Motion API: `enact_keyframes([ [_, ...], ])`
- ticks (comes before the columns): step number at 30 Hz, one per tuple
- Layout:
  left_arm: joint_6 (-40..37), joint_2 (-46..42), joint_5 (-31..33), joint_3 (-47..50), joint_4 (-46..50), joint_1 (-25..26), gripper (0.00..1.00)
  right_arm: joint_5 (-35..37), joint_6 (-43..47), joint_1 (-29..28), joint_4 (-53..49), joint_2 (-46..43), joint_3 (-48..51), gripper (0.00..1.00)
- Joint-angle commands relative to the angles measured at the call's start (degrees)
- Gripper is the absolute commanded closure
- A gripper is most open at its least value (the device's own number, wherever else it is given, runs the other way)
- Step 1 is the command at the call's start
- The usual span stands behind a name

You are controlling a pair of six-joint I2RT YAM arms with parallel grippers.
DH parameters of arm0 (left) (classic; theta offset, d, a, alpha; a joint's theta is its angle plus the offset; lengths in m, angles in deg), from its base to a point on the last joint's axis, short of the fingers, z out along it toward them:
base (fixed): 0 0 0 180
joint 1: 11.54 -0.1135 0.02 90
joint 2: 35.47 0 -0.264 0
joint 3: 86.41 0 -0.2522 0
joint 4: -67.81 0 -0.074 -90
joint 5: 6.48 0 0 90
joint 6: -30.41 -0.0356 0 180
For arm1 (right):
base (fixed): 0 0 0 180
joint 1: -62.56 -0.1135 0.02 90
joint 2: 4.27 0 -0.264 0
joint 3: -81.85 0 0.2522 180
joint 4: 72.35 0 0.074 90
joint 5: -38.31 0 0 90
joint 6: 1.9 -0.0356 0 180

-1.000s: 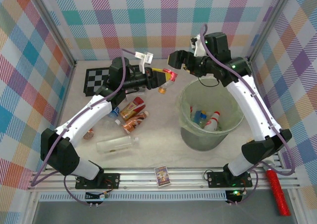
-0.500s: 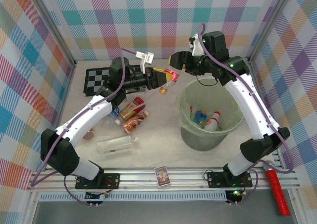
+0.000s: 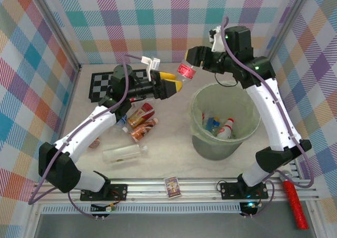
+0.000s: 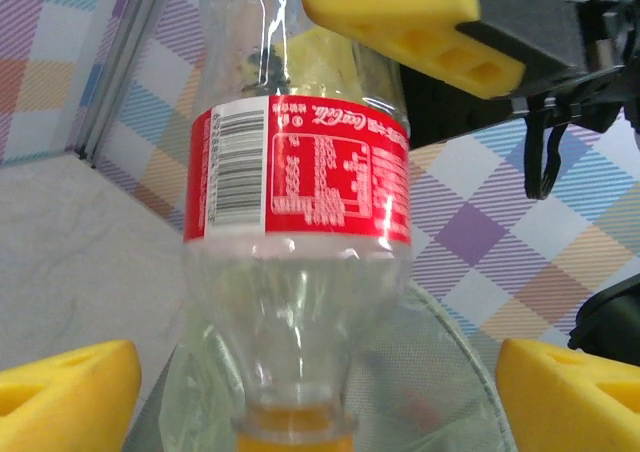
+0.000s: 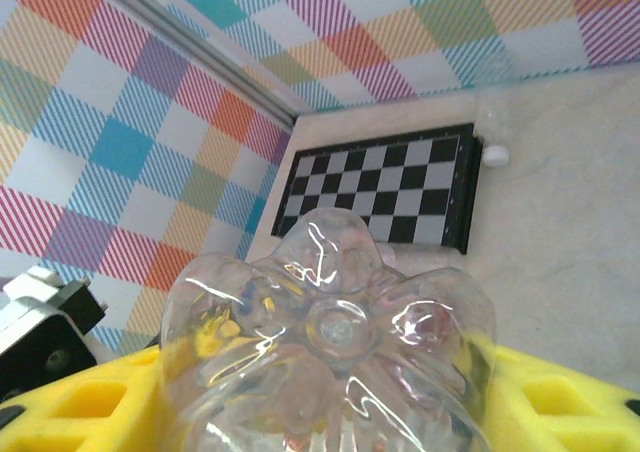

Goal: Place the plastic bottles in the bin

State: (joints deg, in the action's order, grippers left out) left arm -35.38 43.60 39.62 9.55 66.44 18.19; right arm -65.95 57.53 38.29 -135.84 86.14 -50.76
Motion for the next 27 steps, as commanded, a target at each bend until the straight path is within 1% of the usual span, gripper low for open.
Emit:
enact_keyframes([
  [1, -2.6, -2.3, 1.9, 0.6, 0.4, -1.3, 0.08, 2.6, 2.5, 1.8, -3.7, -4.3, -1.8, 0.5],
  [4, -5.0, -0.1, 8.0, -1.8, 8.5, -3.0, 0.08, 5.6, 4.0, 2.8, -7.3, -8.4, -0.8, 0.52],
  [6, -6.7, 2.6, 13.9, -4.5, 14.5, -4.3, 0.1, 8.4, 4.7, 3.3, -9.6, -11.5, 0.4, 0.53],
  [8, -10.0, 5.7, 19.8, -7.6, 19.4, -4.9, 0.11, 11.7, 5.2, 3.4, -12.3, -14.9, 2.3, 0.54],
  [11, -14.4, 11.3, 27.4, -12.2, 23.5, -5.1, 0.12, 16.7, 5.6, 3.6, -16.7, -19.6, 4.9, 0.56],
  [14, -16.5, 18.1, 32.7, -18.5, 27.4, -5.5, 0.12, 21.4, 4.7, 3.6, -20.7, -23.8, 7.8, 0.57],
  [19, -16.3, 29.3, 38.2, -29.1, 30.1, -6.9, 0.14, 25.7, 3.2, 3.7, -24.7, -28.1, 11.9, 0.6],
  [20, -16.1, 31.4, 39.5, -31.1, 30.3, -7.1, 0.14, 26.2, 2.9, 3.7, -25.1, -28.4, 13.0, 0.62],
  [22, -15.6, 35.2, 41.1, -34.7, 30.6, -7.5, 0.13, 25.5, 2.4, 3.8, -25.1, -28.4, 15.2, 0.64],
  [27, -13.5, 44.2, 42.8, -42.9, 30.6, -8.9, 0.11, 22.1, 1.6, 3.7, -22.4, -27.6, 22.2, 0.64],
])
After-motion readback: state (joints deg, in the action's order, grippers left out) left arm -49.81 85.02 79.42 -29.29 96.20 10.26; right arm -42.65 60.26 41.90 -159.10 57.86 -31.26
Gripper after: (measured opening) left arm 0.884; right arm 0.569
